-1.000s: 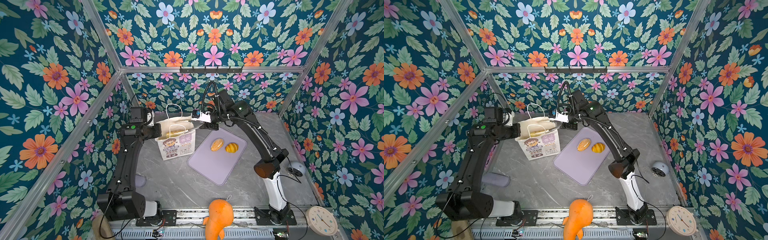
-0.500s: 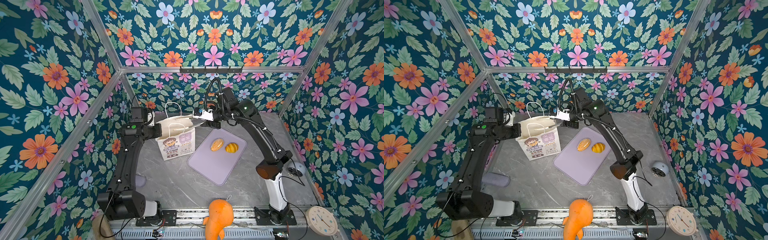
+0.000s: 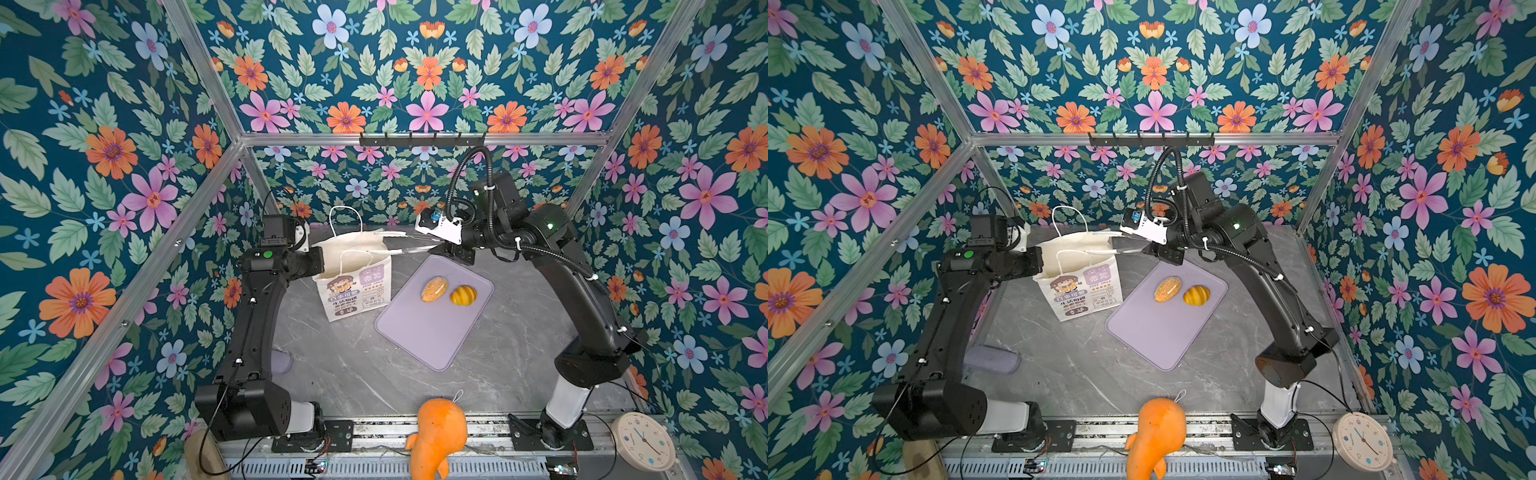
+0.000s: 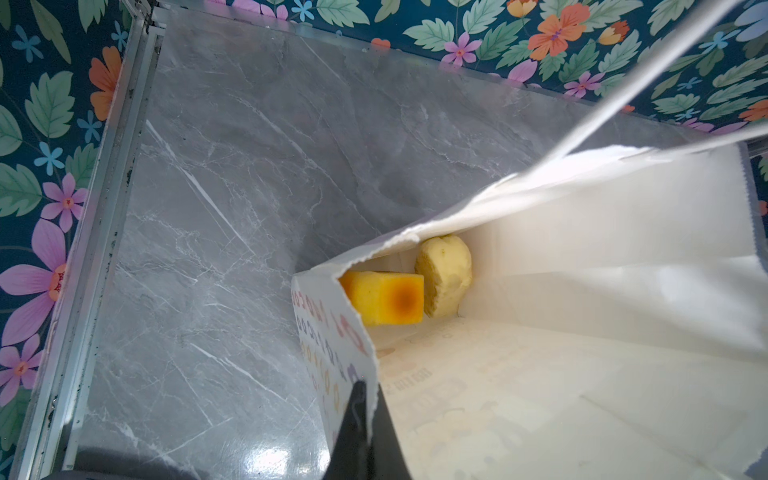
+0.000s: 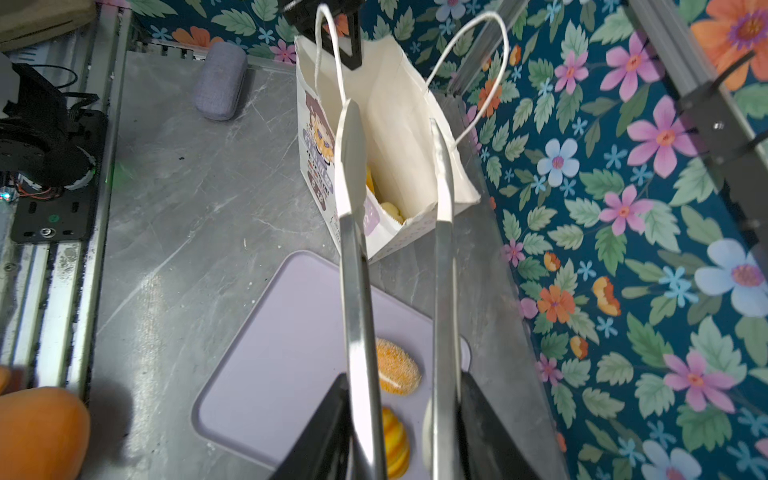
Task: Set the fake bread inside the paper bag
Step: 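Move the empty tongs back over the lilac tray with the right gripper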
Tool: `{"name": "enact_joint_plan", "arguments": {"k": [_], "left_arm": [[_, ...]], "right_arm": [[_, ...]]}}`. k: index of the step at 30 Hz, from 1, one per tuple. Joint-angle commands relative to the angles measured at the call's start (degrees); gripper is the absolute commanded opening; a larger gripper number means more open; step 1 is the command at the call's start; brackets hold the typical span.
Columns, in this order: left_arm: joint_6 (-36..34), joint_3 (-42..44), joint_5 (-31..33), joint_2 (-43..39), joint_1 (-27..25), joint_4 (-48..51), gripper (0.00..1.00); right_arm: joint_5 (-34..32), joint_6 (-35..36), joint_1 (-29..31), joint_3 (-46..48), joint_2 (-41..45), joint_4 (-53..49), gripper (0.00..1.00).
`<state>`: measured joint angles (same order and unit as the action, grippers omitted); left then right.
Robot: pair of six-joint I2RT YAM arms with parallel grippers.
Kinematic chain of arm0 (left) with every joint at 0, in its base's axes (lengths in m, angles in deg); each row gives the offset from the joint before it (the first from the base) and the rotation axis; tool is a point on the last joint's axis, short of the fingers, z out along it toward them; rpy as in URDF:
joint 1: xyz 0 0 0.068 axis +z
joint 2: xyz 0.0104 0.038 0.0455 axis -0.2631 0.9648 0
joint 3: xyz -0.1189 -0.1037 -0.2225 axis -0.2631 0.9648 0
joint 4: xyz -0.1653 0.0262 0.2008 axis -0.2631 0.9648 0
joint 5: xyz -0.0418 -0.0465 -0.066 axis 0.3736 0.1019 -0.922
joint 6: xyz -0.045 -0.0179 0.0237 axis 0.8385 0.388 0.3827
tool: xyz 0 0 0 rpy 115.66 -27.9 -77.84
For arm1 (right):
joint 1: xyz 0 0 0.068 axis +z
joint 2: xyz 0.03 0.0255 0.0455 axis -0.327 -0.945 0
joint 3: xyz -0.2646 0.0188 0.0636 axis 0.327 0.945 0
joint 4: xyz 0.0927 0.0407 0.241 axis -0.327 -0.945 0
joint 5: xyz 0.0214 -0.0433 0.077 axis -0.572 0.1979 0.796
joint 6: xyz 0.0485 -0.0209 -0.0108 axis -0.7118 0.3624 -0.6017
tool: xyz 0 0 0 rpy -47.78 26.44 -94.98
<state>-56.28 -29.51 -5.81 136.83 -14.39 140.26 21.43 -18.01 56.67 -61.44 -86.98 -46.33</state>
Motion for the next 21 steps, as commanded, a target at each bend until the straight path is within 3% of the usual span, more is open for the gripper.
{"name": "enact_joint_plan", "arguments": {"k": [1,13,16,21], "left_arm": [[0.28,0.41,-1.42,-0.53,0.02,-1.59,0.0],[0.06,1.64,-2.88,-2.23,0.03,-1.98,0.02],[0.1,1.81,-3.45,-2.8,0.02,-1.98,0.02],[0.29,2.68,-5.26,-3.13,0.02,-2.86,0.03]], "right_arm": [[-5.64,-8.01,-0.45,8.43,5.21,2.85,0.4],[-17.56,-35.26,-2.9,38.39,15.04,1.35,0.37],[-19.23,-39.19,-3.26,44.7,17.26,3.76,0.38],[-22.44,-43.91,-3.31,47.66,16.5,5.34,0.38]]}}
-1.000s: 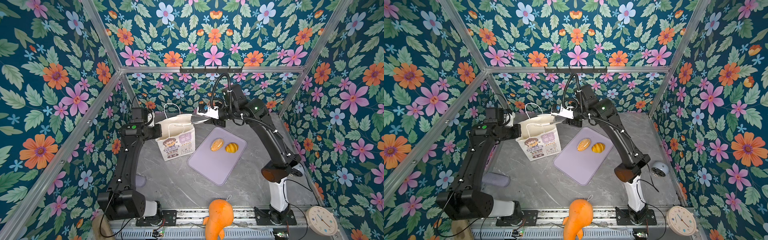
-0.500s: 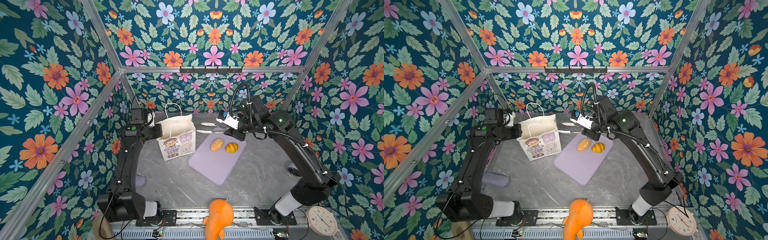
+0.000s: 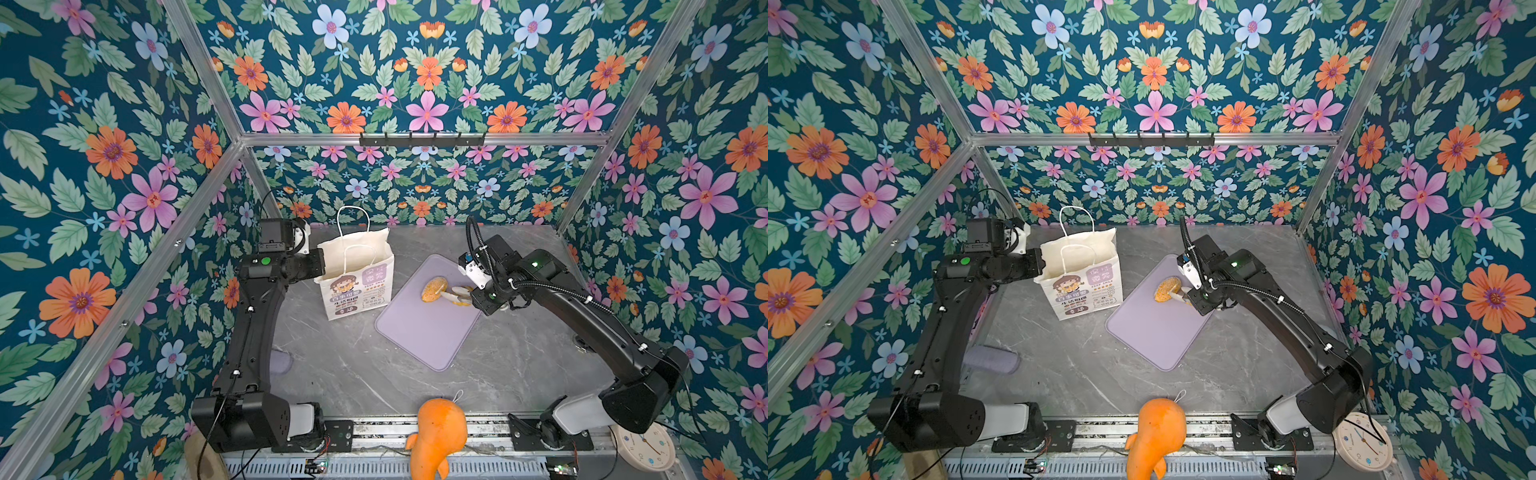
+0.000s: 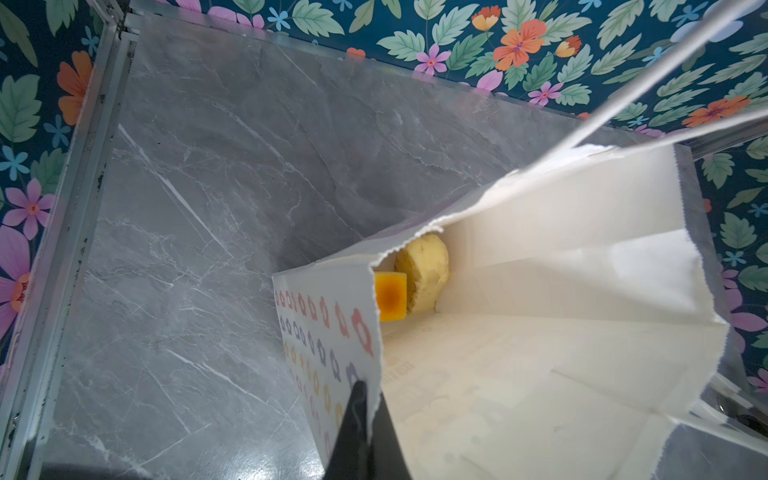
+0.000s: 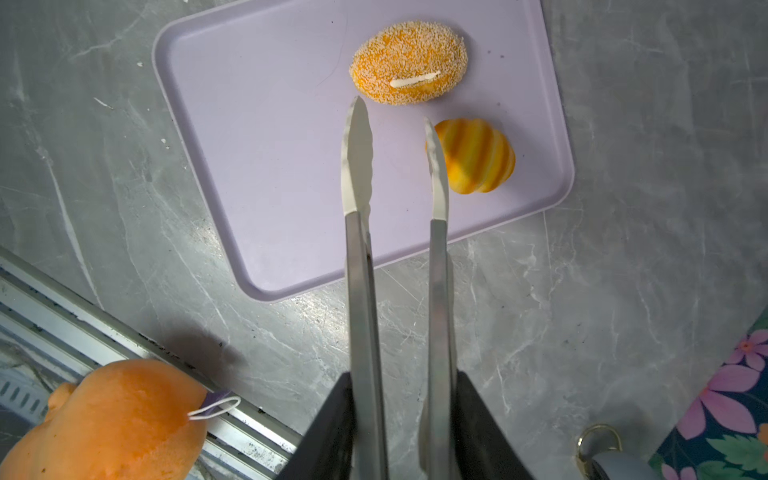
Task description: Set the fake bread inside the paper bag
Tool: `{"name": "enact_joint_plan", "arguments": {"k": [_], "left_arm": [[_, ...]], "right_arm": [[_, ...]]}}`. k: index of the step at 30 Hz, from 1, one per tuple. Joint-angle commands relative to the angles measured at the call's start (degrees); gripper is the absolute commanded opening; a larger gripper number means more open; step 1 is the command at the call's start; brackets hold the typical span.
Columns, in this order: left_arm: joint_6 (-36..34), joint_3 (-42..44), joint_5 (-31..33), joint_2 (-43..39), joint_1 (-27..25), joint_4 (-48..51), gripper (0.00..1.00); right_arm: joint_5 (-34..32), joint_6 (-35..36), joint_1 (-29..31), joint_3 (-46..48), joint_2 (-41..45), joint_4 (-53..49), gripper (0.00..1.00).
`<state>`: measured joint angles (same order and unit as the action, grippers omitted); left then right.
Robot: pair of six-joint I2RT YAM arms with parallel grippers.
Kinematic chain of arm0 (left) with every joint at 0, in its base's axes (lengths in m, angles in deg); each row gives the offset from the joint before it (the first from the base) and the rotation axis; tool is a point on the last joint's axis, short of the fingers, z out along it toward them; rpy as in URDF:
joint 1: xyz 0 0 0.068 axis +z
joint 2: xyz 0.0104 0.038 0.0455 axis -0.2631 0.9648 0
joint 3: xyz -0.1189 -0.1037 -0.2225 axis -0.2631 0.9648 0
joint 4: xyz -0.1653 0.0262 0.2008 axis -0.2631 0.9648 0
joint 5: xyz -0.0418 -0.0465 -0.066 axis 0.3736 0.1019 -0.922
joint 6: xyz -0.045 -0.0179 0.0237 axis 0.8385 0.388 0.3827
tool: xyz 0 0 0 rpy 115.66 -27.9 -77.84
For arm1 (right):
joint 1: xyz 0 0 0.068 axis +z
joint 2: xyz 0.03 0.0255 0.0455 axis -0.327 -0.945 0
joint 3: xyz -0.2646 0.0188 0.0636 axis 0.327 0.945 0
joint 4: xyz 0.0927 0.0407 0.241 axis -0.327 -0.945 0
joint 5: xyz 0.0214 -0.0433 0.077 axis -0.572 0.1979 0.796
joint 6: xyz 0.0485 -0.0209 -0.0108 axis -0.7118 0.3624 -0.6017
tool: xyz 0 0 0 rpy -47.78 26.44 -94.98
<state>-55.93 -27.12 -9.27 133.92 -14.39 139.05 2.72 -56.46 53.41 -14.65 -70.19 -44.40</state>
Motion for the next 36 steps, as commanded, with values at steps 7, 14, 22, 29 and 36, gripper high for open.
{"name": "enact_joint_plan", "arguments": {"k": [7,14,22,29,36], "left_arm": [[0.03,0.94,-1.84,-1.1,0.02,-2.71,0.03],[0.14,1.22,-1.66,-1.19,0.01,-2.89,0.03],[0.06,1.5,-1.32,-1.32,0.02,-2.89,0.03],[0.04,1.54,-1.14,-1.67,0.02,-2.97,0.04],[-0.04,1.88,-1.21,-1.8,0.02,-2.98,0.04]], "right_arm": [[-8.42,-5.48,-2.69,1.27,-3.13,1.86,0.38],[-4.16,-7.87,-5.71,5.17,-1.74,5.64,0.38],[-2.01,-13.05,-5.95,7.63,0.46,5.71,0.38],[0.86,-22.37,-5.94,7.36,1.4,2.74,0.34],[5.07,-26.68,-5.94,8.76,3.8,3.95,0.34]]}}
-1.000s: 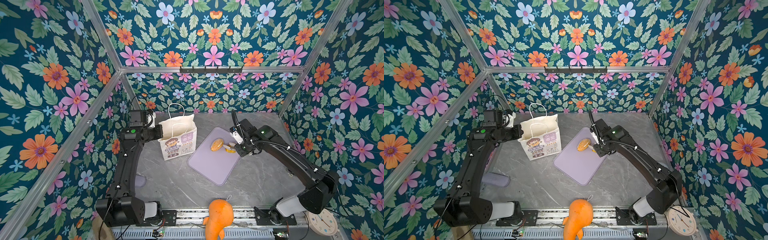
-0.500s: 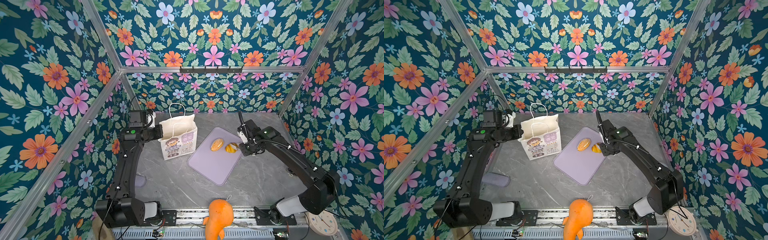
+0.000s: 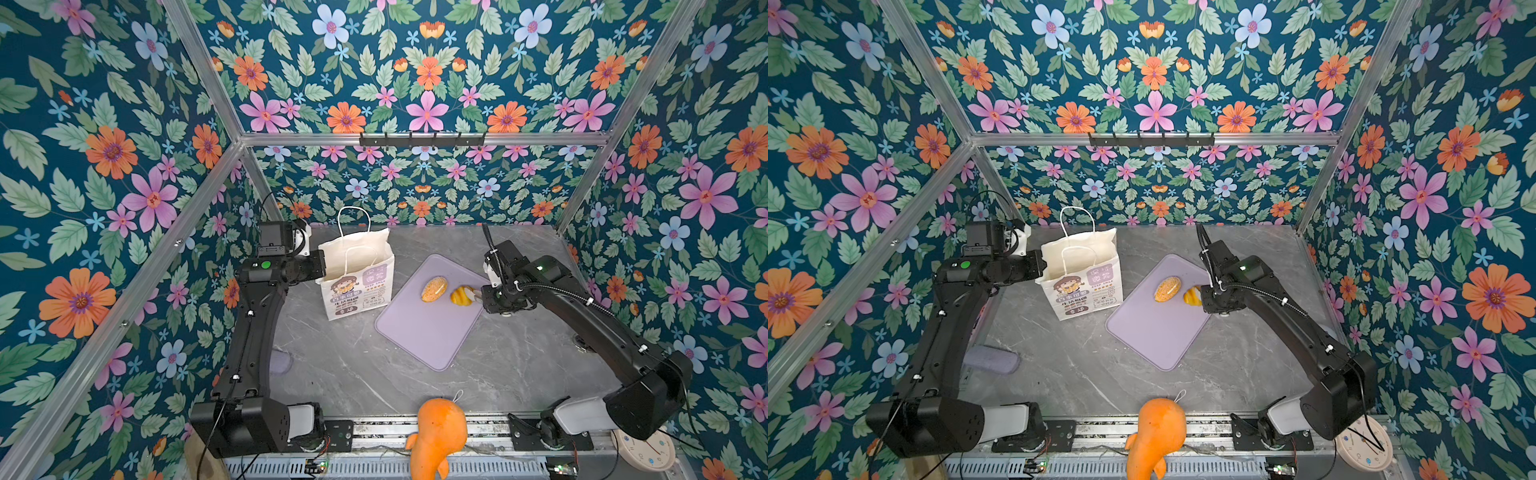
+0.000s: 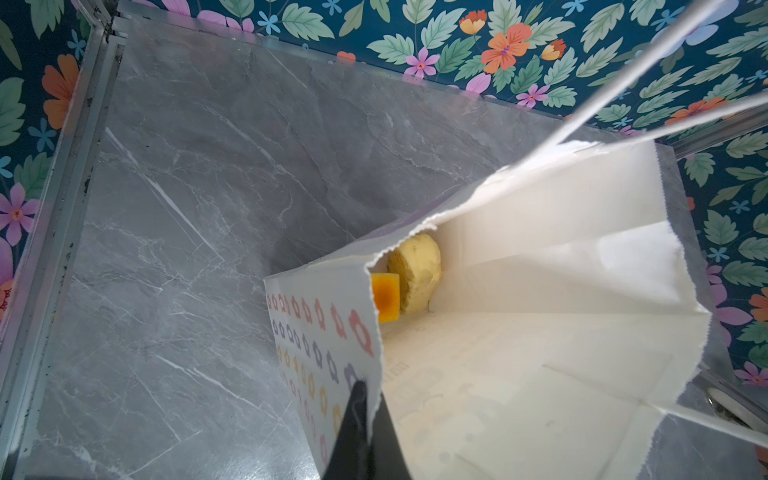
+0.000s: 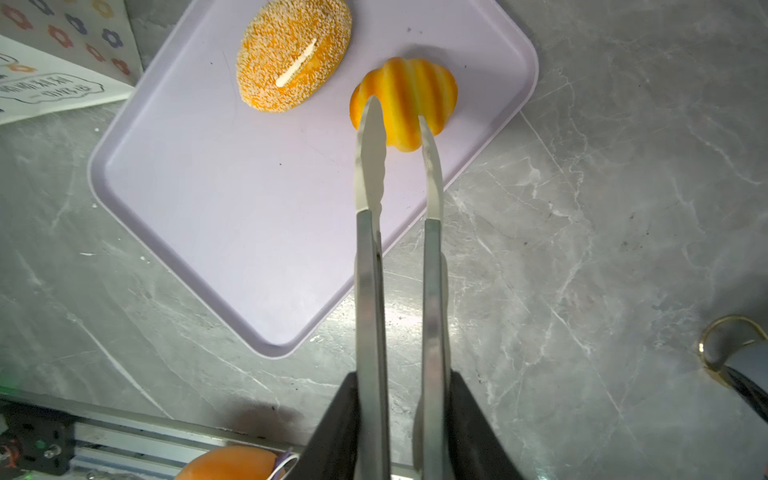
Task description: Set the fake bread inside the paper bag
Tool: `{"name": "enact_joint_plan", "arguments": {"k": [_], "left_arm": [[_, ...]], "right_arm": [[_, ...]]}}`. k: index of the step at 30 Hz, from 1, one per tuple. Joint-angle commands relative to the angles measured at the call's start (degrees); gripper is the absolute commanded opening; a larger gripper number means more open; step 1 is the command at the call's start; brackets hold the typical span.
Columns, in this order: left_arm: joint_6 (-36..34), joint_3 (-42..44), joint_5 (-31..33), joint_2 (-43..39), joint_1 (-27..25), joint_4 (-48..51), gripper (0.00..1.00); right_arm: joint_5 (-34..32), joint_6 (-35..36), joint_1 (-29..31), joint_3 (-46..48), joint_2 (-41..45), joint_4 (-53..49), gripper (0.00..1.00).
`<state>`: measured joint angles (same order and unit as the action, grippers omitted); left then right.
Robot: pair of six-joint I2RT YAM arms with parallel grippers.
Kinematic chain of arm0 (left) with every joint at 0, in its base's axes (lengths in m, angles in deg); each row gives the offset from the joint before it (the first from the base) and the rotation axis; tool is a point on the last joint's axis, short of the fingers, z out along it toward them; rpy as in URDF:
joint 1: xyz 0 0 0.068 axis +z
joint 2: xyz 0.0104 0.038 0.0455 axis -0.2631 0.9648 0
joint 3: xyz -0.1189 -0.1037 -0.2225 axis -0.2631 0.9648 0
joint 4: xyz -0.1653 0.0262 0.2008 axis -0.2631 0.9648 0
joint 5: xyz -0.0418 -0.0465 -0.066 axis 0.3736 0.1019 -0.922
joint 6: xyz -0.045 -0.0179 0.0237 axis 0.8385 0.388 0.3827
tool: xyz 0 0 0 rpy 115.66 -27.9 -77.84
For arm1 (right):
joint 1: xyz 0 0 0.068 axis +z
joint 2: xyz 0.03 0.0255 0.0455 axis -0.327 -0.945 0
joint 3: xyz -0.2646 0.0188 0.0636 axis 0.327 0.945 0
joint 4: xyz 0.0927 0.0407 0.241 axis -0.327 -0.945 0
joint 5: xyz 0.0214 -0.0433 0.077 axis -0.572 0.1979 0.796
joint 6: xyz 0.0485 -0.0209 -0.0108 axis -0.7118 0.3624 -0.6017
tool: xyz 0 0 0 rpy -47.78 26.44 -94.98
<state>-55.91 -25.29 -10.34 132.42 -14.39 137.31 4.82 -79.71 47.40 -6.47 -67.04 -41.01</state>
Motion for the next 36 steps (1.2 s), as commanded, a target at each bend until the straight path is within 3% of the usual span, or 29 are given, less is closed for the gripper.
{"name": "enact_joint_plan", "arguments": {"k": [1,11,36], "left_arm": [[-0.06,0.02,-0.13,-0.46,0.01,-1.23,0.04],[-0.07,0.26,0.15,-1.04,0.02,-1.14,0.04],[-0.37,-0.29,0.37,-0.78,0.02,-1.32,0.04]], "right_arm": [[3.67,-3.9,0.07,1.14,0.75,1.12,0.34],[5.52,-5.16,0.07,5.85,1.05,6.65,0.44],[2.24,-3.26,-3.12,8.49,-3.41,13.1,0.44]]}}
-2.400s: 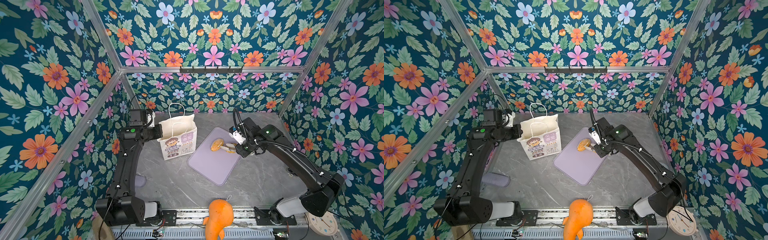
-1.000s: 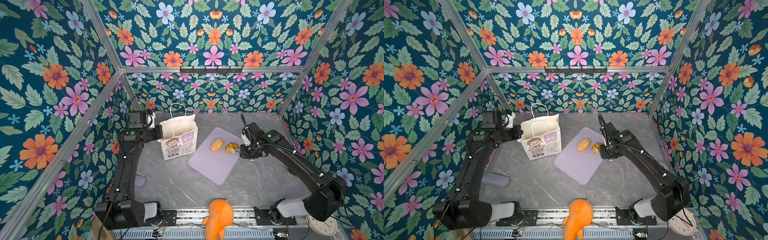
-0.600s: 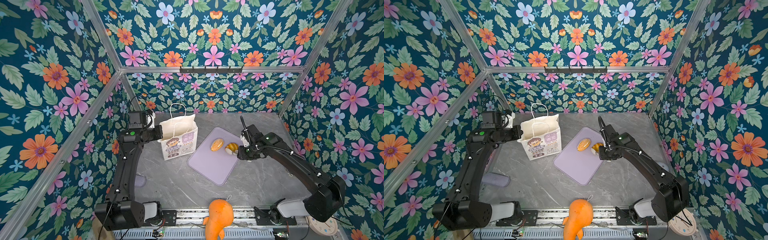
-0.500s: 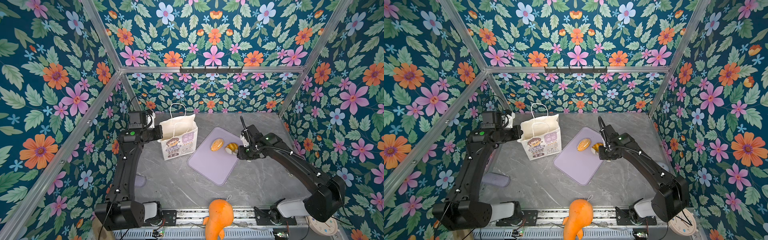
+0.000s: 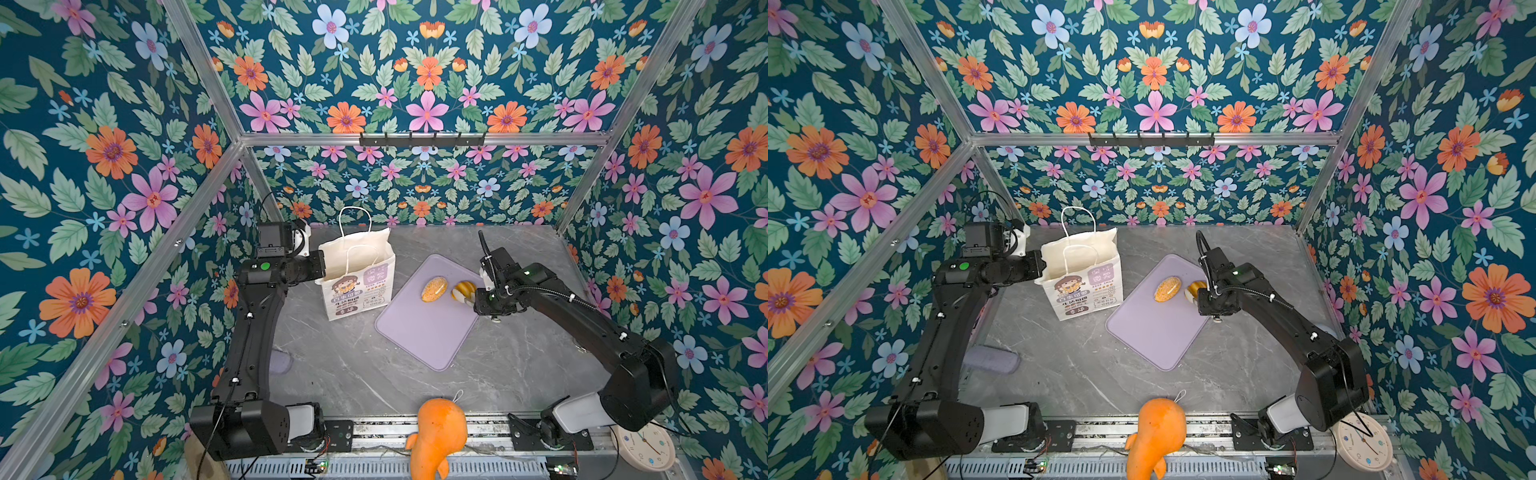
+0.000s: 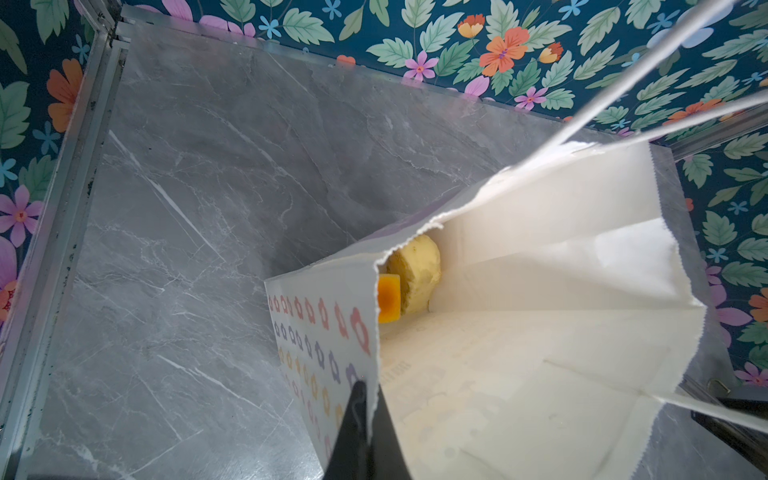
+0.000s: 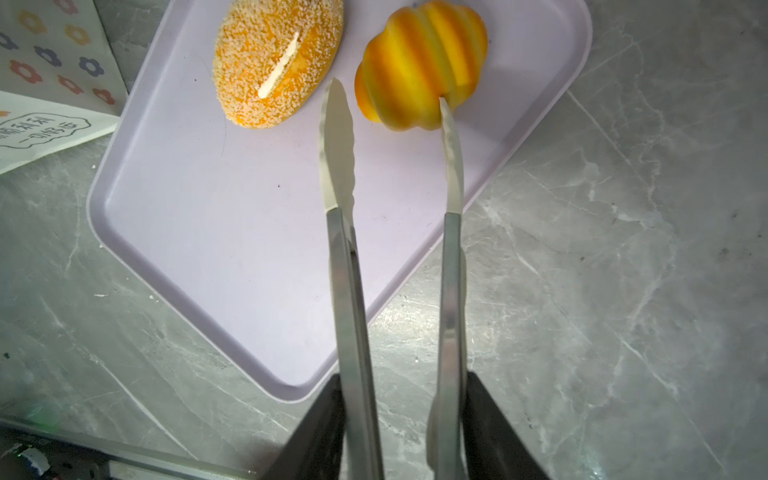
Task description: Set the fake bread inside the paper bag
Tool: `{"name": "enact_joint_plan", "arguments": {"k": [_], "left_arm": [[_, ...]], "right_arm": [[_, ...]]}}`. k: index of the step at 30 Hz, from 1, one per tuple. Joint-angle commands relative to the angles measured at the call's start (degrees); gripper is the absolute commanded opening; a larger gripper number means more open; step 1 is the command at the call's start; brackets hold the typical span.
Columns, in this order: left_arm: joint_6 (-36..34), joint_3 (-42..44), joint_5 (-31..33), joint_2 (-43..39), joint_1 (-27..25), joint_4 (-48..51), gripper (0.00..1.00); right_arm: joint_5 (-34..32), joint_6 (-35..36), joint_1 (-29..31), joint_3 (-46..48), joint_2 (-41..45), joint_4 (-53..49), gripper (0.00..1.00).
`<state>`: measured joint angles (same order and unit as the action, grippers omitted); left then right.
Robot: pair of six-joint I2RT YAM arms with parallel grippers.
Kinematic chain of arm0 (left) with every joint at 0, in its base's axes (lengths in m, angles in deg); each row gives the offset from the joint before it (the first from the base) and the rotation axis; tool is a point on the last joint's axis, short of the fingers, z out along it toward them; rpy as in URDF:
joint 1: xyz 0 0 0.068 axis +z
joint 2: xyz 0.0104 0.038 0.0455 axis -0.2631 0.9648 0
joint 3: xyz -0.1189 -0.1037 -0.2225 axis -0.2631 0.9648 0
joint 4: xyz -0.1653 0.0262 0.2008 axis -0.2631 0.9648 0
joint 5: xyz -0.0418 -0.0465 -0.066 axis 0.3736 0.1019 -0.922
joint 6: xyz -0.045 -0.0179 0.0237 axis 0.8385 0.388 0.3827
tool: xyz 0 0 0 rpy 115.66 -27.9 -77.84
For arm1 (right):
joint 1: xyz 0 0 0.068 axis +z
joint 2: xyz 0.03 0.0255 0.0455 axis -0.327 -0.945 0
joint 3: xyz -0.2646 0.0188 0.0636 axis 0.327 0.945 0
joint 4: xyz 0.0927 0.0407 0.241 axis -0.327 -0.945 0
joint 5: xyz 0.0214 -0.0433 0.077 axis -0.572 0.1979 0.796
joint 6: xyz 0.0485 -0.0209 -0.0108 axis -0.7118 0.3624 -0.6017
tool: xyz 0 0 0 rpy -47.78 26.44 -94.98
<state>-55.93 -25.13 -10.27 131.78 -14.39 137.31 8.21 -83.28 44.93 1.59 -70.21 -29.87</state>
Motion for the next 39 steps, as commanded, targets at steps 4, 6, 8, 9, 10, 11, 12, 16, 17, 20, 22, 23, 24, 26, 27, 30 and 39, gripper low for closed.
{"name": "enact_joint_plan", "arguments": {"k": [4,6,8,9,10,11,12,16,17,20,22,23,24,26,27,30,39], "left_arm": [[-0.3,-0.42,0.31,0.01,0.02,-1.22,0.04],[-0.31,-0.37,0.31,-0.05,0.02,-1.23,0.04],[-0.3,-0.48,0.29,-0.12,0.02,-1.23,0.04],[-0.3,-0.5,0.3,-0.14,0.02,-1.23,0.04],[-0.3,-0.48,0.26,-0.19,0.02,-1.23,0.04],[-0.27,-0.51,0.22,-0.23,0.01,-1.23,0.04],[-0.28,-0.48,0.13,-0.23,0.01,-1.23,0.04],[-0.29,-0.57,0.01,-0.15,0.01,-1.1,0.04],[-0.3,-0.68,0.03,-0.14,0.02,-1.06,0.04],[-0.22,-0.8,0.04,-0.23,0.01,-1.05,0.04],[-0.29,-0.77,0.04,-0.36,0.01,-1.05,0.04],[-0.29,-0.69,-0.02,-0.45,0.02,-1.05,0.04],[-0.28,-0.51,-0.03,-0.56,0.02,-1.12,0.04],[-0.25,-0.24,-0.05,-0.72,0.02,-1.22,0.04],[-0.3,-0.17,-0.01,-0.76,0.01,-1.19,0.04],[-0.26,-0.28,0.13,-0.89,0.02,-1.05,0.04],[-0.08,-0.15,-0.02,-0.91,0.02,-1.31,0.04]], "right_arm": [[-0.74,1.19,-1.15,-0.14,-0.65,3.46,0.43],[-1.17,1.55,-1.34,-0.64,-1.11,3.39,0.42],[-0.77,1.96,-1.65,-0.95,-1.42,3.29,0.33],[-0.36,2.16,-1.81,-1.19,-1.6,3.3,0.31],[-0.35,2.29,-1.87,-1.49,-1.83,2.92,0.31],[-0.52,2.34,-1.85,-1.72,-1.96,2.51,0.32],[-0.6,2.42,-1.85,-1.92,-1.97,2.26,0.33],[-0.67,2.87,-1.86,-2.99,-1.64,0.85,0.36],[-0.77,2.97,-1.96,-3.31,-1.54,0.38,0.36],[-1.2,2.96,-2.24,-4.3,-0.86,-0.9,0.37],[-1.29,2.75,-2.54,-4.34,-0.27,-0.93,0.37],[-1.08,2.61,-2.87,-4.18,-0.13,-0.75,0.37],[-0.63,2.54,-3.23,-4.08,-0.07,-0.34,0.37],[0.07,2.39,-3.69,-4.12,-0.24,-0.39,0.37],[0.39,2.44,-3.75,-4.18,-0.22,-0.24,0.37],[2.36,2.32,-3.7,-4.38,0.39,0.63,0.37],[4.36,0.92,0.47,-8.34,0.97,-0.62,0.35]]}}
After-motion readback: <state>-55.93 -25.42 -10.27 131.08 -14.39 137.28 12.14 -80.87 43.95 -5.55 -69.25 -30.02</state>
